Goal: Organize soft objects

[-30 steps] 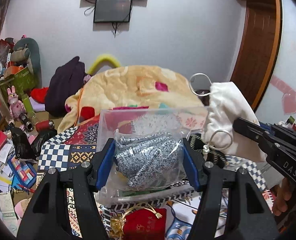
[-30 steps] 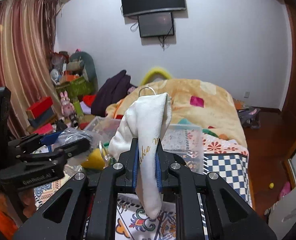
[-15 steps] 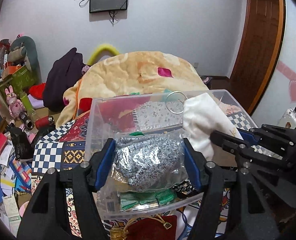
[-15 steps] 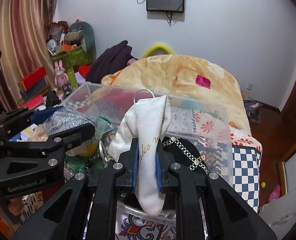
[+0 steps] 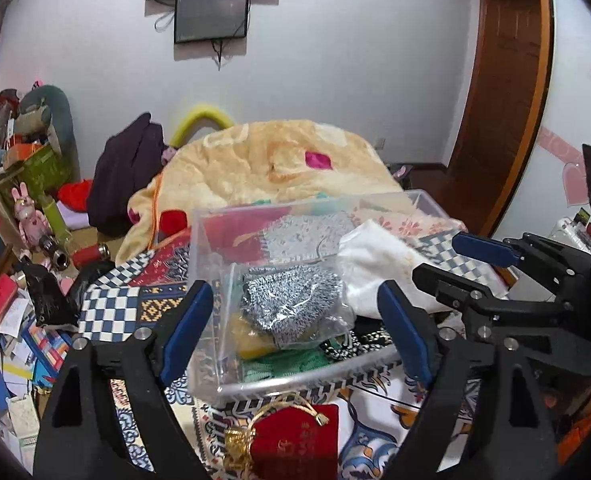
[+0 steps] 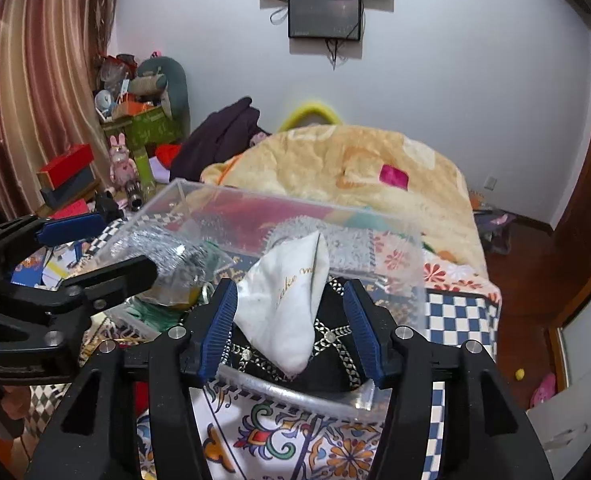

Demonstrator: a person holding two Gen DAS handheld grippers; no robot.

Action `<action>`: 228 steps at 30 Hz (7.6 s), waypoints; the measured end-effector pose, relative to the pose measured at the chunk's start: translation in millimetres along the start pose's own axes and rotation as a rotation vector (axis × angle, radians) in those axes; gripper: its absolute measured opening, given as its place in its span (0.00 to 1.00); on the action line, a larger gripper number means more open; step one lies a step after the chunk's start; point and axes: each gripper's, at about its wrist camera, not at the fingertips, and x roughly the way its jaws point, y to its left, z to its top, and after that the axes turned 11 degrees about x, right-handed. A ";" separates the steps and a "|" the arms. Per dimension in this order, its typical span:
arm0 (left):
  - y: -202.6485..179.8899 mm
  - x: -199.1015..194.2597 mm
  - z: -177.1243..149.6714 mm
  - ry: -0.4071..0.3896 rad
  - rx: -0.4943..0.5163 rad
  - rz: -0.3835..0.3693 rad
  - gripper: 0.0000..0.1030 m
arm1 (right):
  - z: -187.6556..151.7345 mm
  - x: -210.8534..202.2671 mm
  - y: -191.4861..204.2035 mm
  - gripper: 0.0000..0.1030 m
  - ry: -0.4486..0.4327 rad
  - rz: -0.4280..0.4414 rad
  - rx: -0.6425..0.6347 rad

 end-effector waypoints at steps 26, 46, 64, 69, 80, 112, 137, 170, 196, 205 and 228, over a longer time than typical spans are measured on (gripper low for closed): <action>-35.6 -94.7 -69.5 0.008 0.066 -0.018 0.95 | -68.6 -62.3 6.0 0.87 -0.014 0.050 -0.002; -16.4 -54.8 -137.5 0.217 -0.068 -0.022 0.95 | -149.9 -27.6 35.5 0.76 0.221 0.111 -0.070; -0.2 2.1 -102.9 0.213 -0.103 0.011 0.80 | -128.7 -26.6 7.1 0.16 0.164 0.090 -0.002; 2.2 16.4 -103.2 0.238 -0.110 -0.010 0.58 | -122.3 -30.4 -8.8 0.13 0.147 0.079 0.037; -1.9 -11.0 -100.7 0.167 -0.103 -0.049 0.27 | -112.4 -49.6 -23.6 0.13 0.079 0.064 0.085; -23.6 -3.8 10.1 -0.067 -0.029 -0.015 0.27 | -12.3 -28.1 -25.9 0.13 -0.145 0.002 0.122; -31.9 6.0 -10.8 -0.010 -0.009 -0.039 0.56 | -18.7 -20.7 -31.2 0.40 -0.065 -0.049 0.091; -45.4 -216.2 6.6 -0.457 0.036 0.051 0.93 | -9.6 -190.6 13.8 0.83 -0.475 0.109 0.044; -50.2 -222.9 -1.0 -0.463 0.040 0.059 0.99 | -26.8 -200.9 10.4 1.00 -0.498 0.096 0.056; -50.2 -222.6 -1.3 -0.461 0.040 0.061 0.99 | -27.3 -203.3 10.2 1.00 -0.499 0.096 0.056; -50.1 -219.4 -3.2 -0.452 0.039 0.039 0.99 | -26.3 -202.6 8.3 1.00 -0.492 0.089 0.057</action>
